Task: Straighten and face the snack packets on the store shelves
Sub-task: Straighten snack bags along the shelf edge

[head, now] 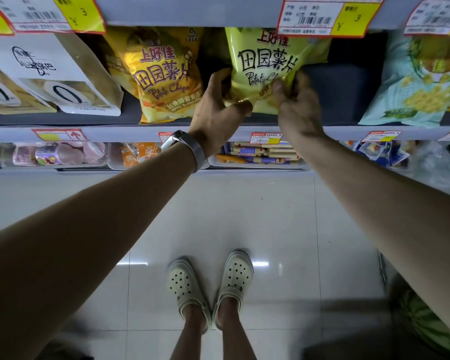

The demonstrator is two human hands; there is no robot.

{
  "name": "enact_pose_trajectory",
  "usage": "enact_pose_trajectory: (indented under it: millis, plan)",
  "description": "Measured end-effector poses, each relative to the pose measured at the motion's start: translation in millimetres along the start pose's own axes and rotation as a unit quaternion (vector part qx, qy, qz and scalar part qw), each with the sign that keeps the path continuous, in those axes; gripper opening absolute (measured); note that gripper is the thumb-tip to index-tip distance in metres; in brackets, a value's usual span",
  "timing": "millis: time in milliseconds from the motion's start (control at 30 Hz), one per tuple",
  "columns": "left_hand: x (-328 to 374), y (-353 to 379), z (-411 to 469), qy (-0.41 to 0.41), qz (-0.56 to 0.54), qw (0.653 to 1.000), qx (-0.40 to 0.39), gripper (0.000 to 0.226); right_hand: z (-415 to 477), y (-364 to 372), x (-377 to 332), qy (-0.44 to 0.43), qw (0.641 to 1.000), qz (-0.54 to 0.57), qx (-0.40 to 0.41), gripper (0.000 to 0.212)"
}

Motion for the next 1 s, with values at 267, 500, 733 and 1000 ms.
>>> enact_pose_trajectory:
  millis: [267, 500, 733, 1000]
  plan:
    - [-6, -16, -13, -0.008, 0.097, 0.995, -0.006, 0.077, -18, -8, 8, 0.001, 0.998, -0.065, -0.022, 0.043]
    - [8, -8, -46, -0.03, 0.282, 0.959, -0.028, 0.055, -63, -28, 15, -0.014, 0.983, -0.179, -0.041, 0.043]
    - [37, 22, -90, -0.045, 0.322, 0.941, -0.094, 0.038, -128, -61, 20, 0.019, 0.953, -0.292, -0.075, 0.044]
    - [66, 73, -129, 0.043, 0.407, 0.899, -0.156, 0.043, -184, -116, 33, -0.02, 0.904, -0.424, -0.046, 0.046]
Point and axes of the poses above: each hand's wrist, its own z-axis towards the middle knuckle, its own y-axis out of the palm, x = y × z, the point moved 9 cm from there along z, towards the middle knuckle, and after that the axes turned 15 degrees about -z, right-handed, at the moved point
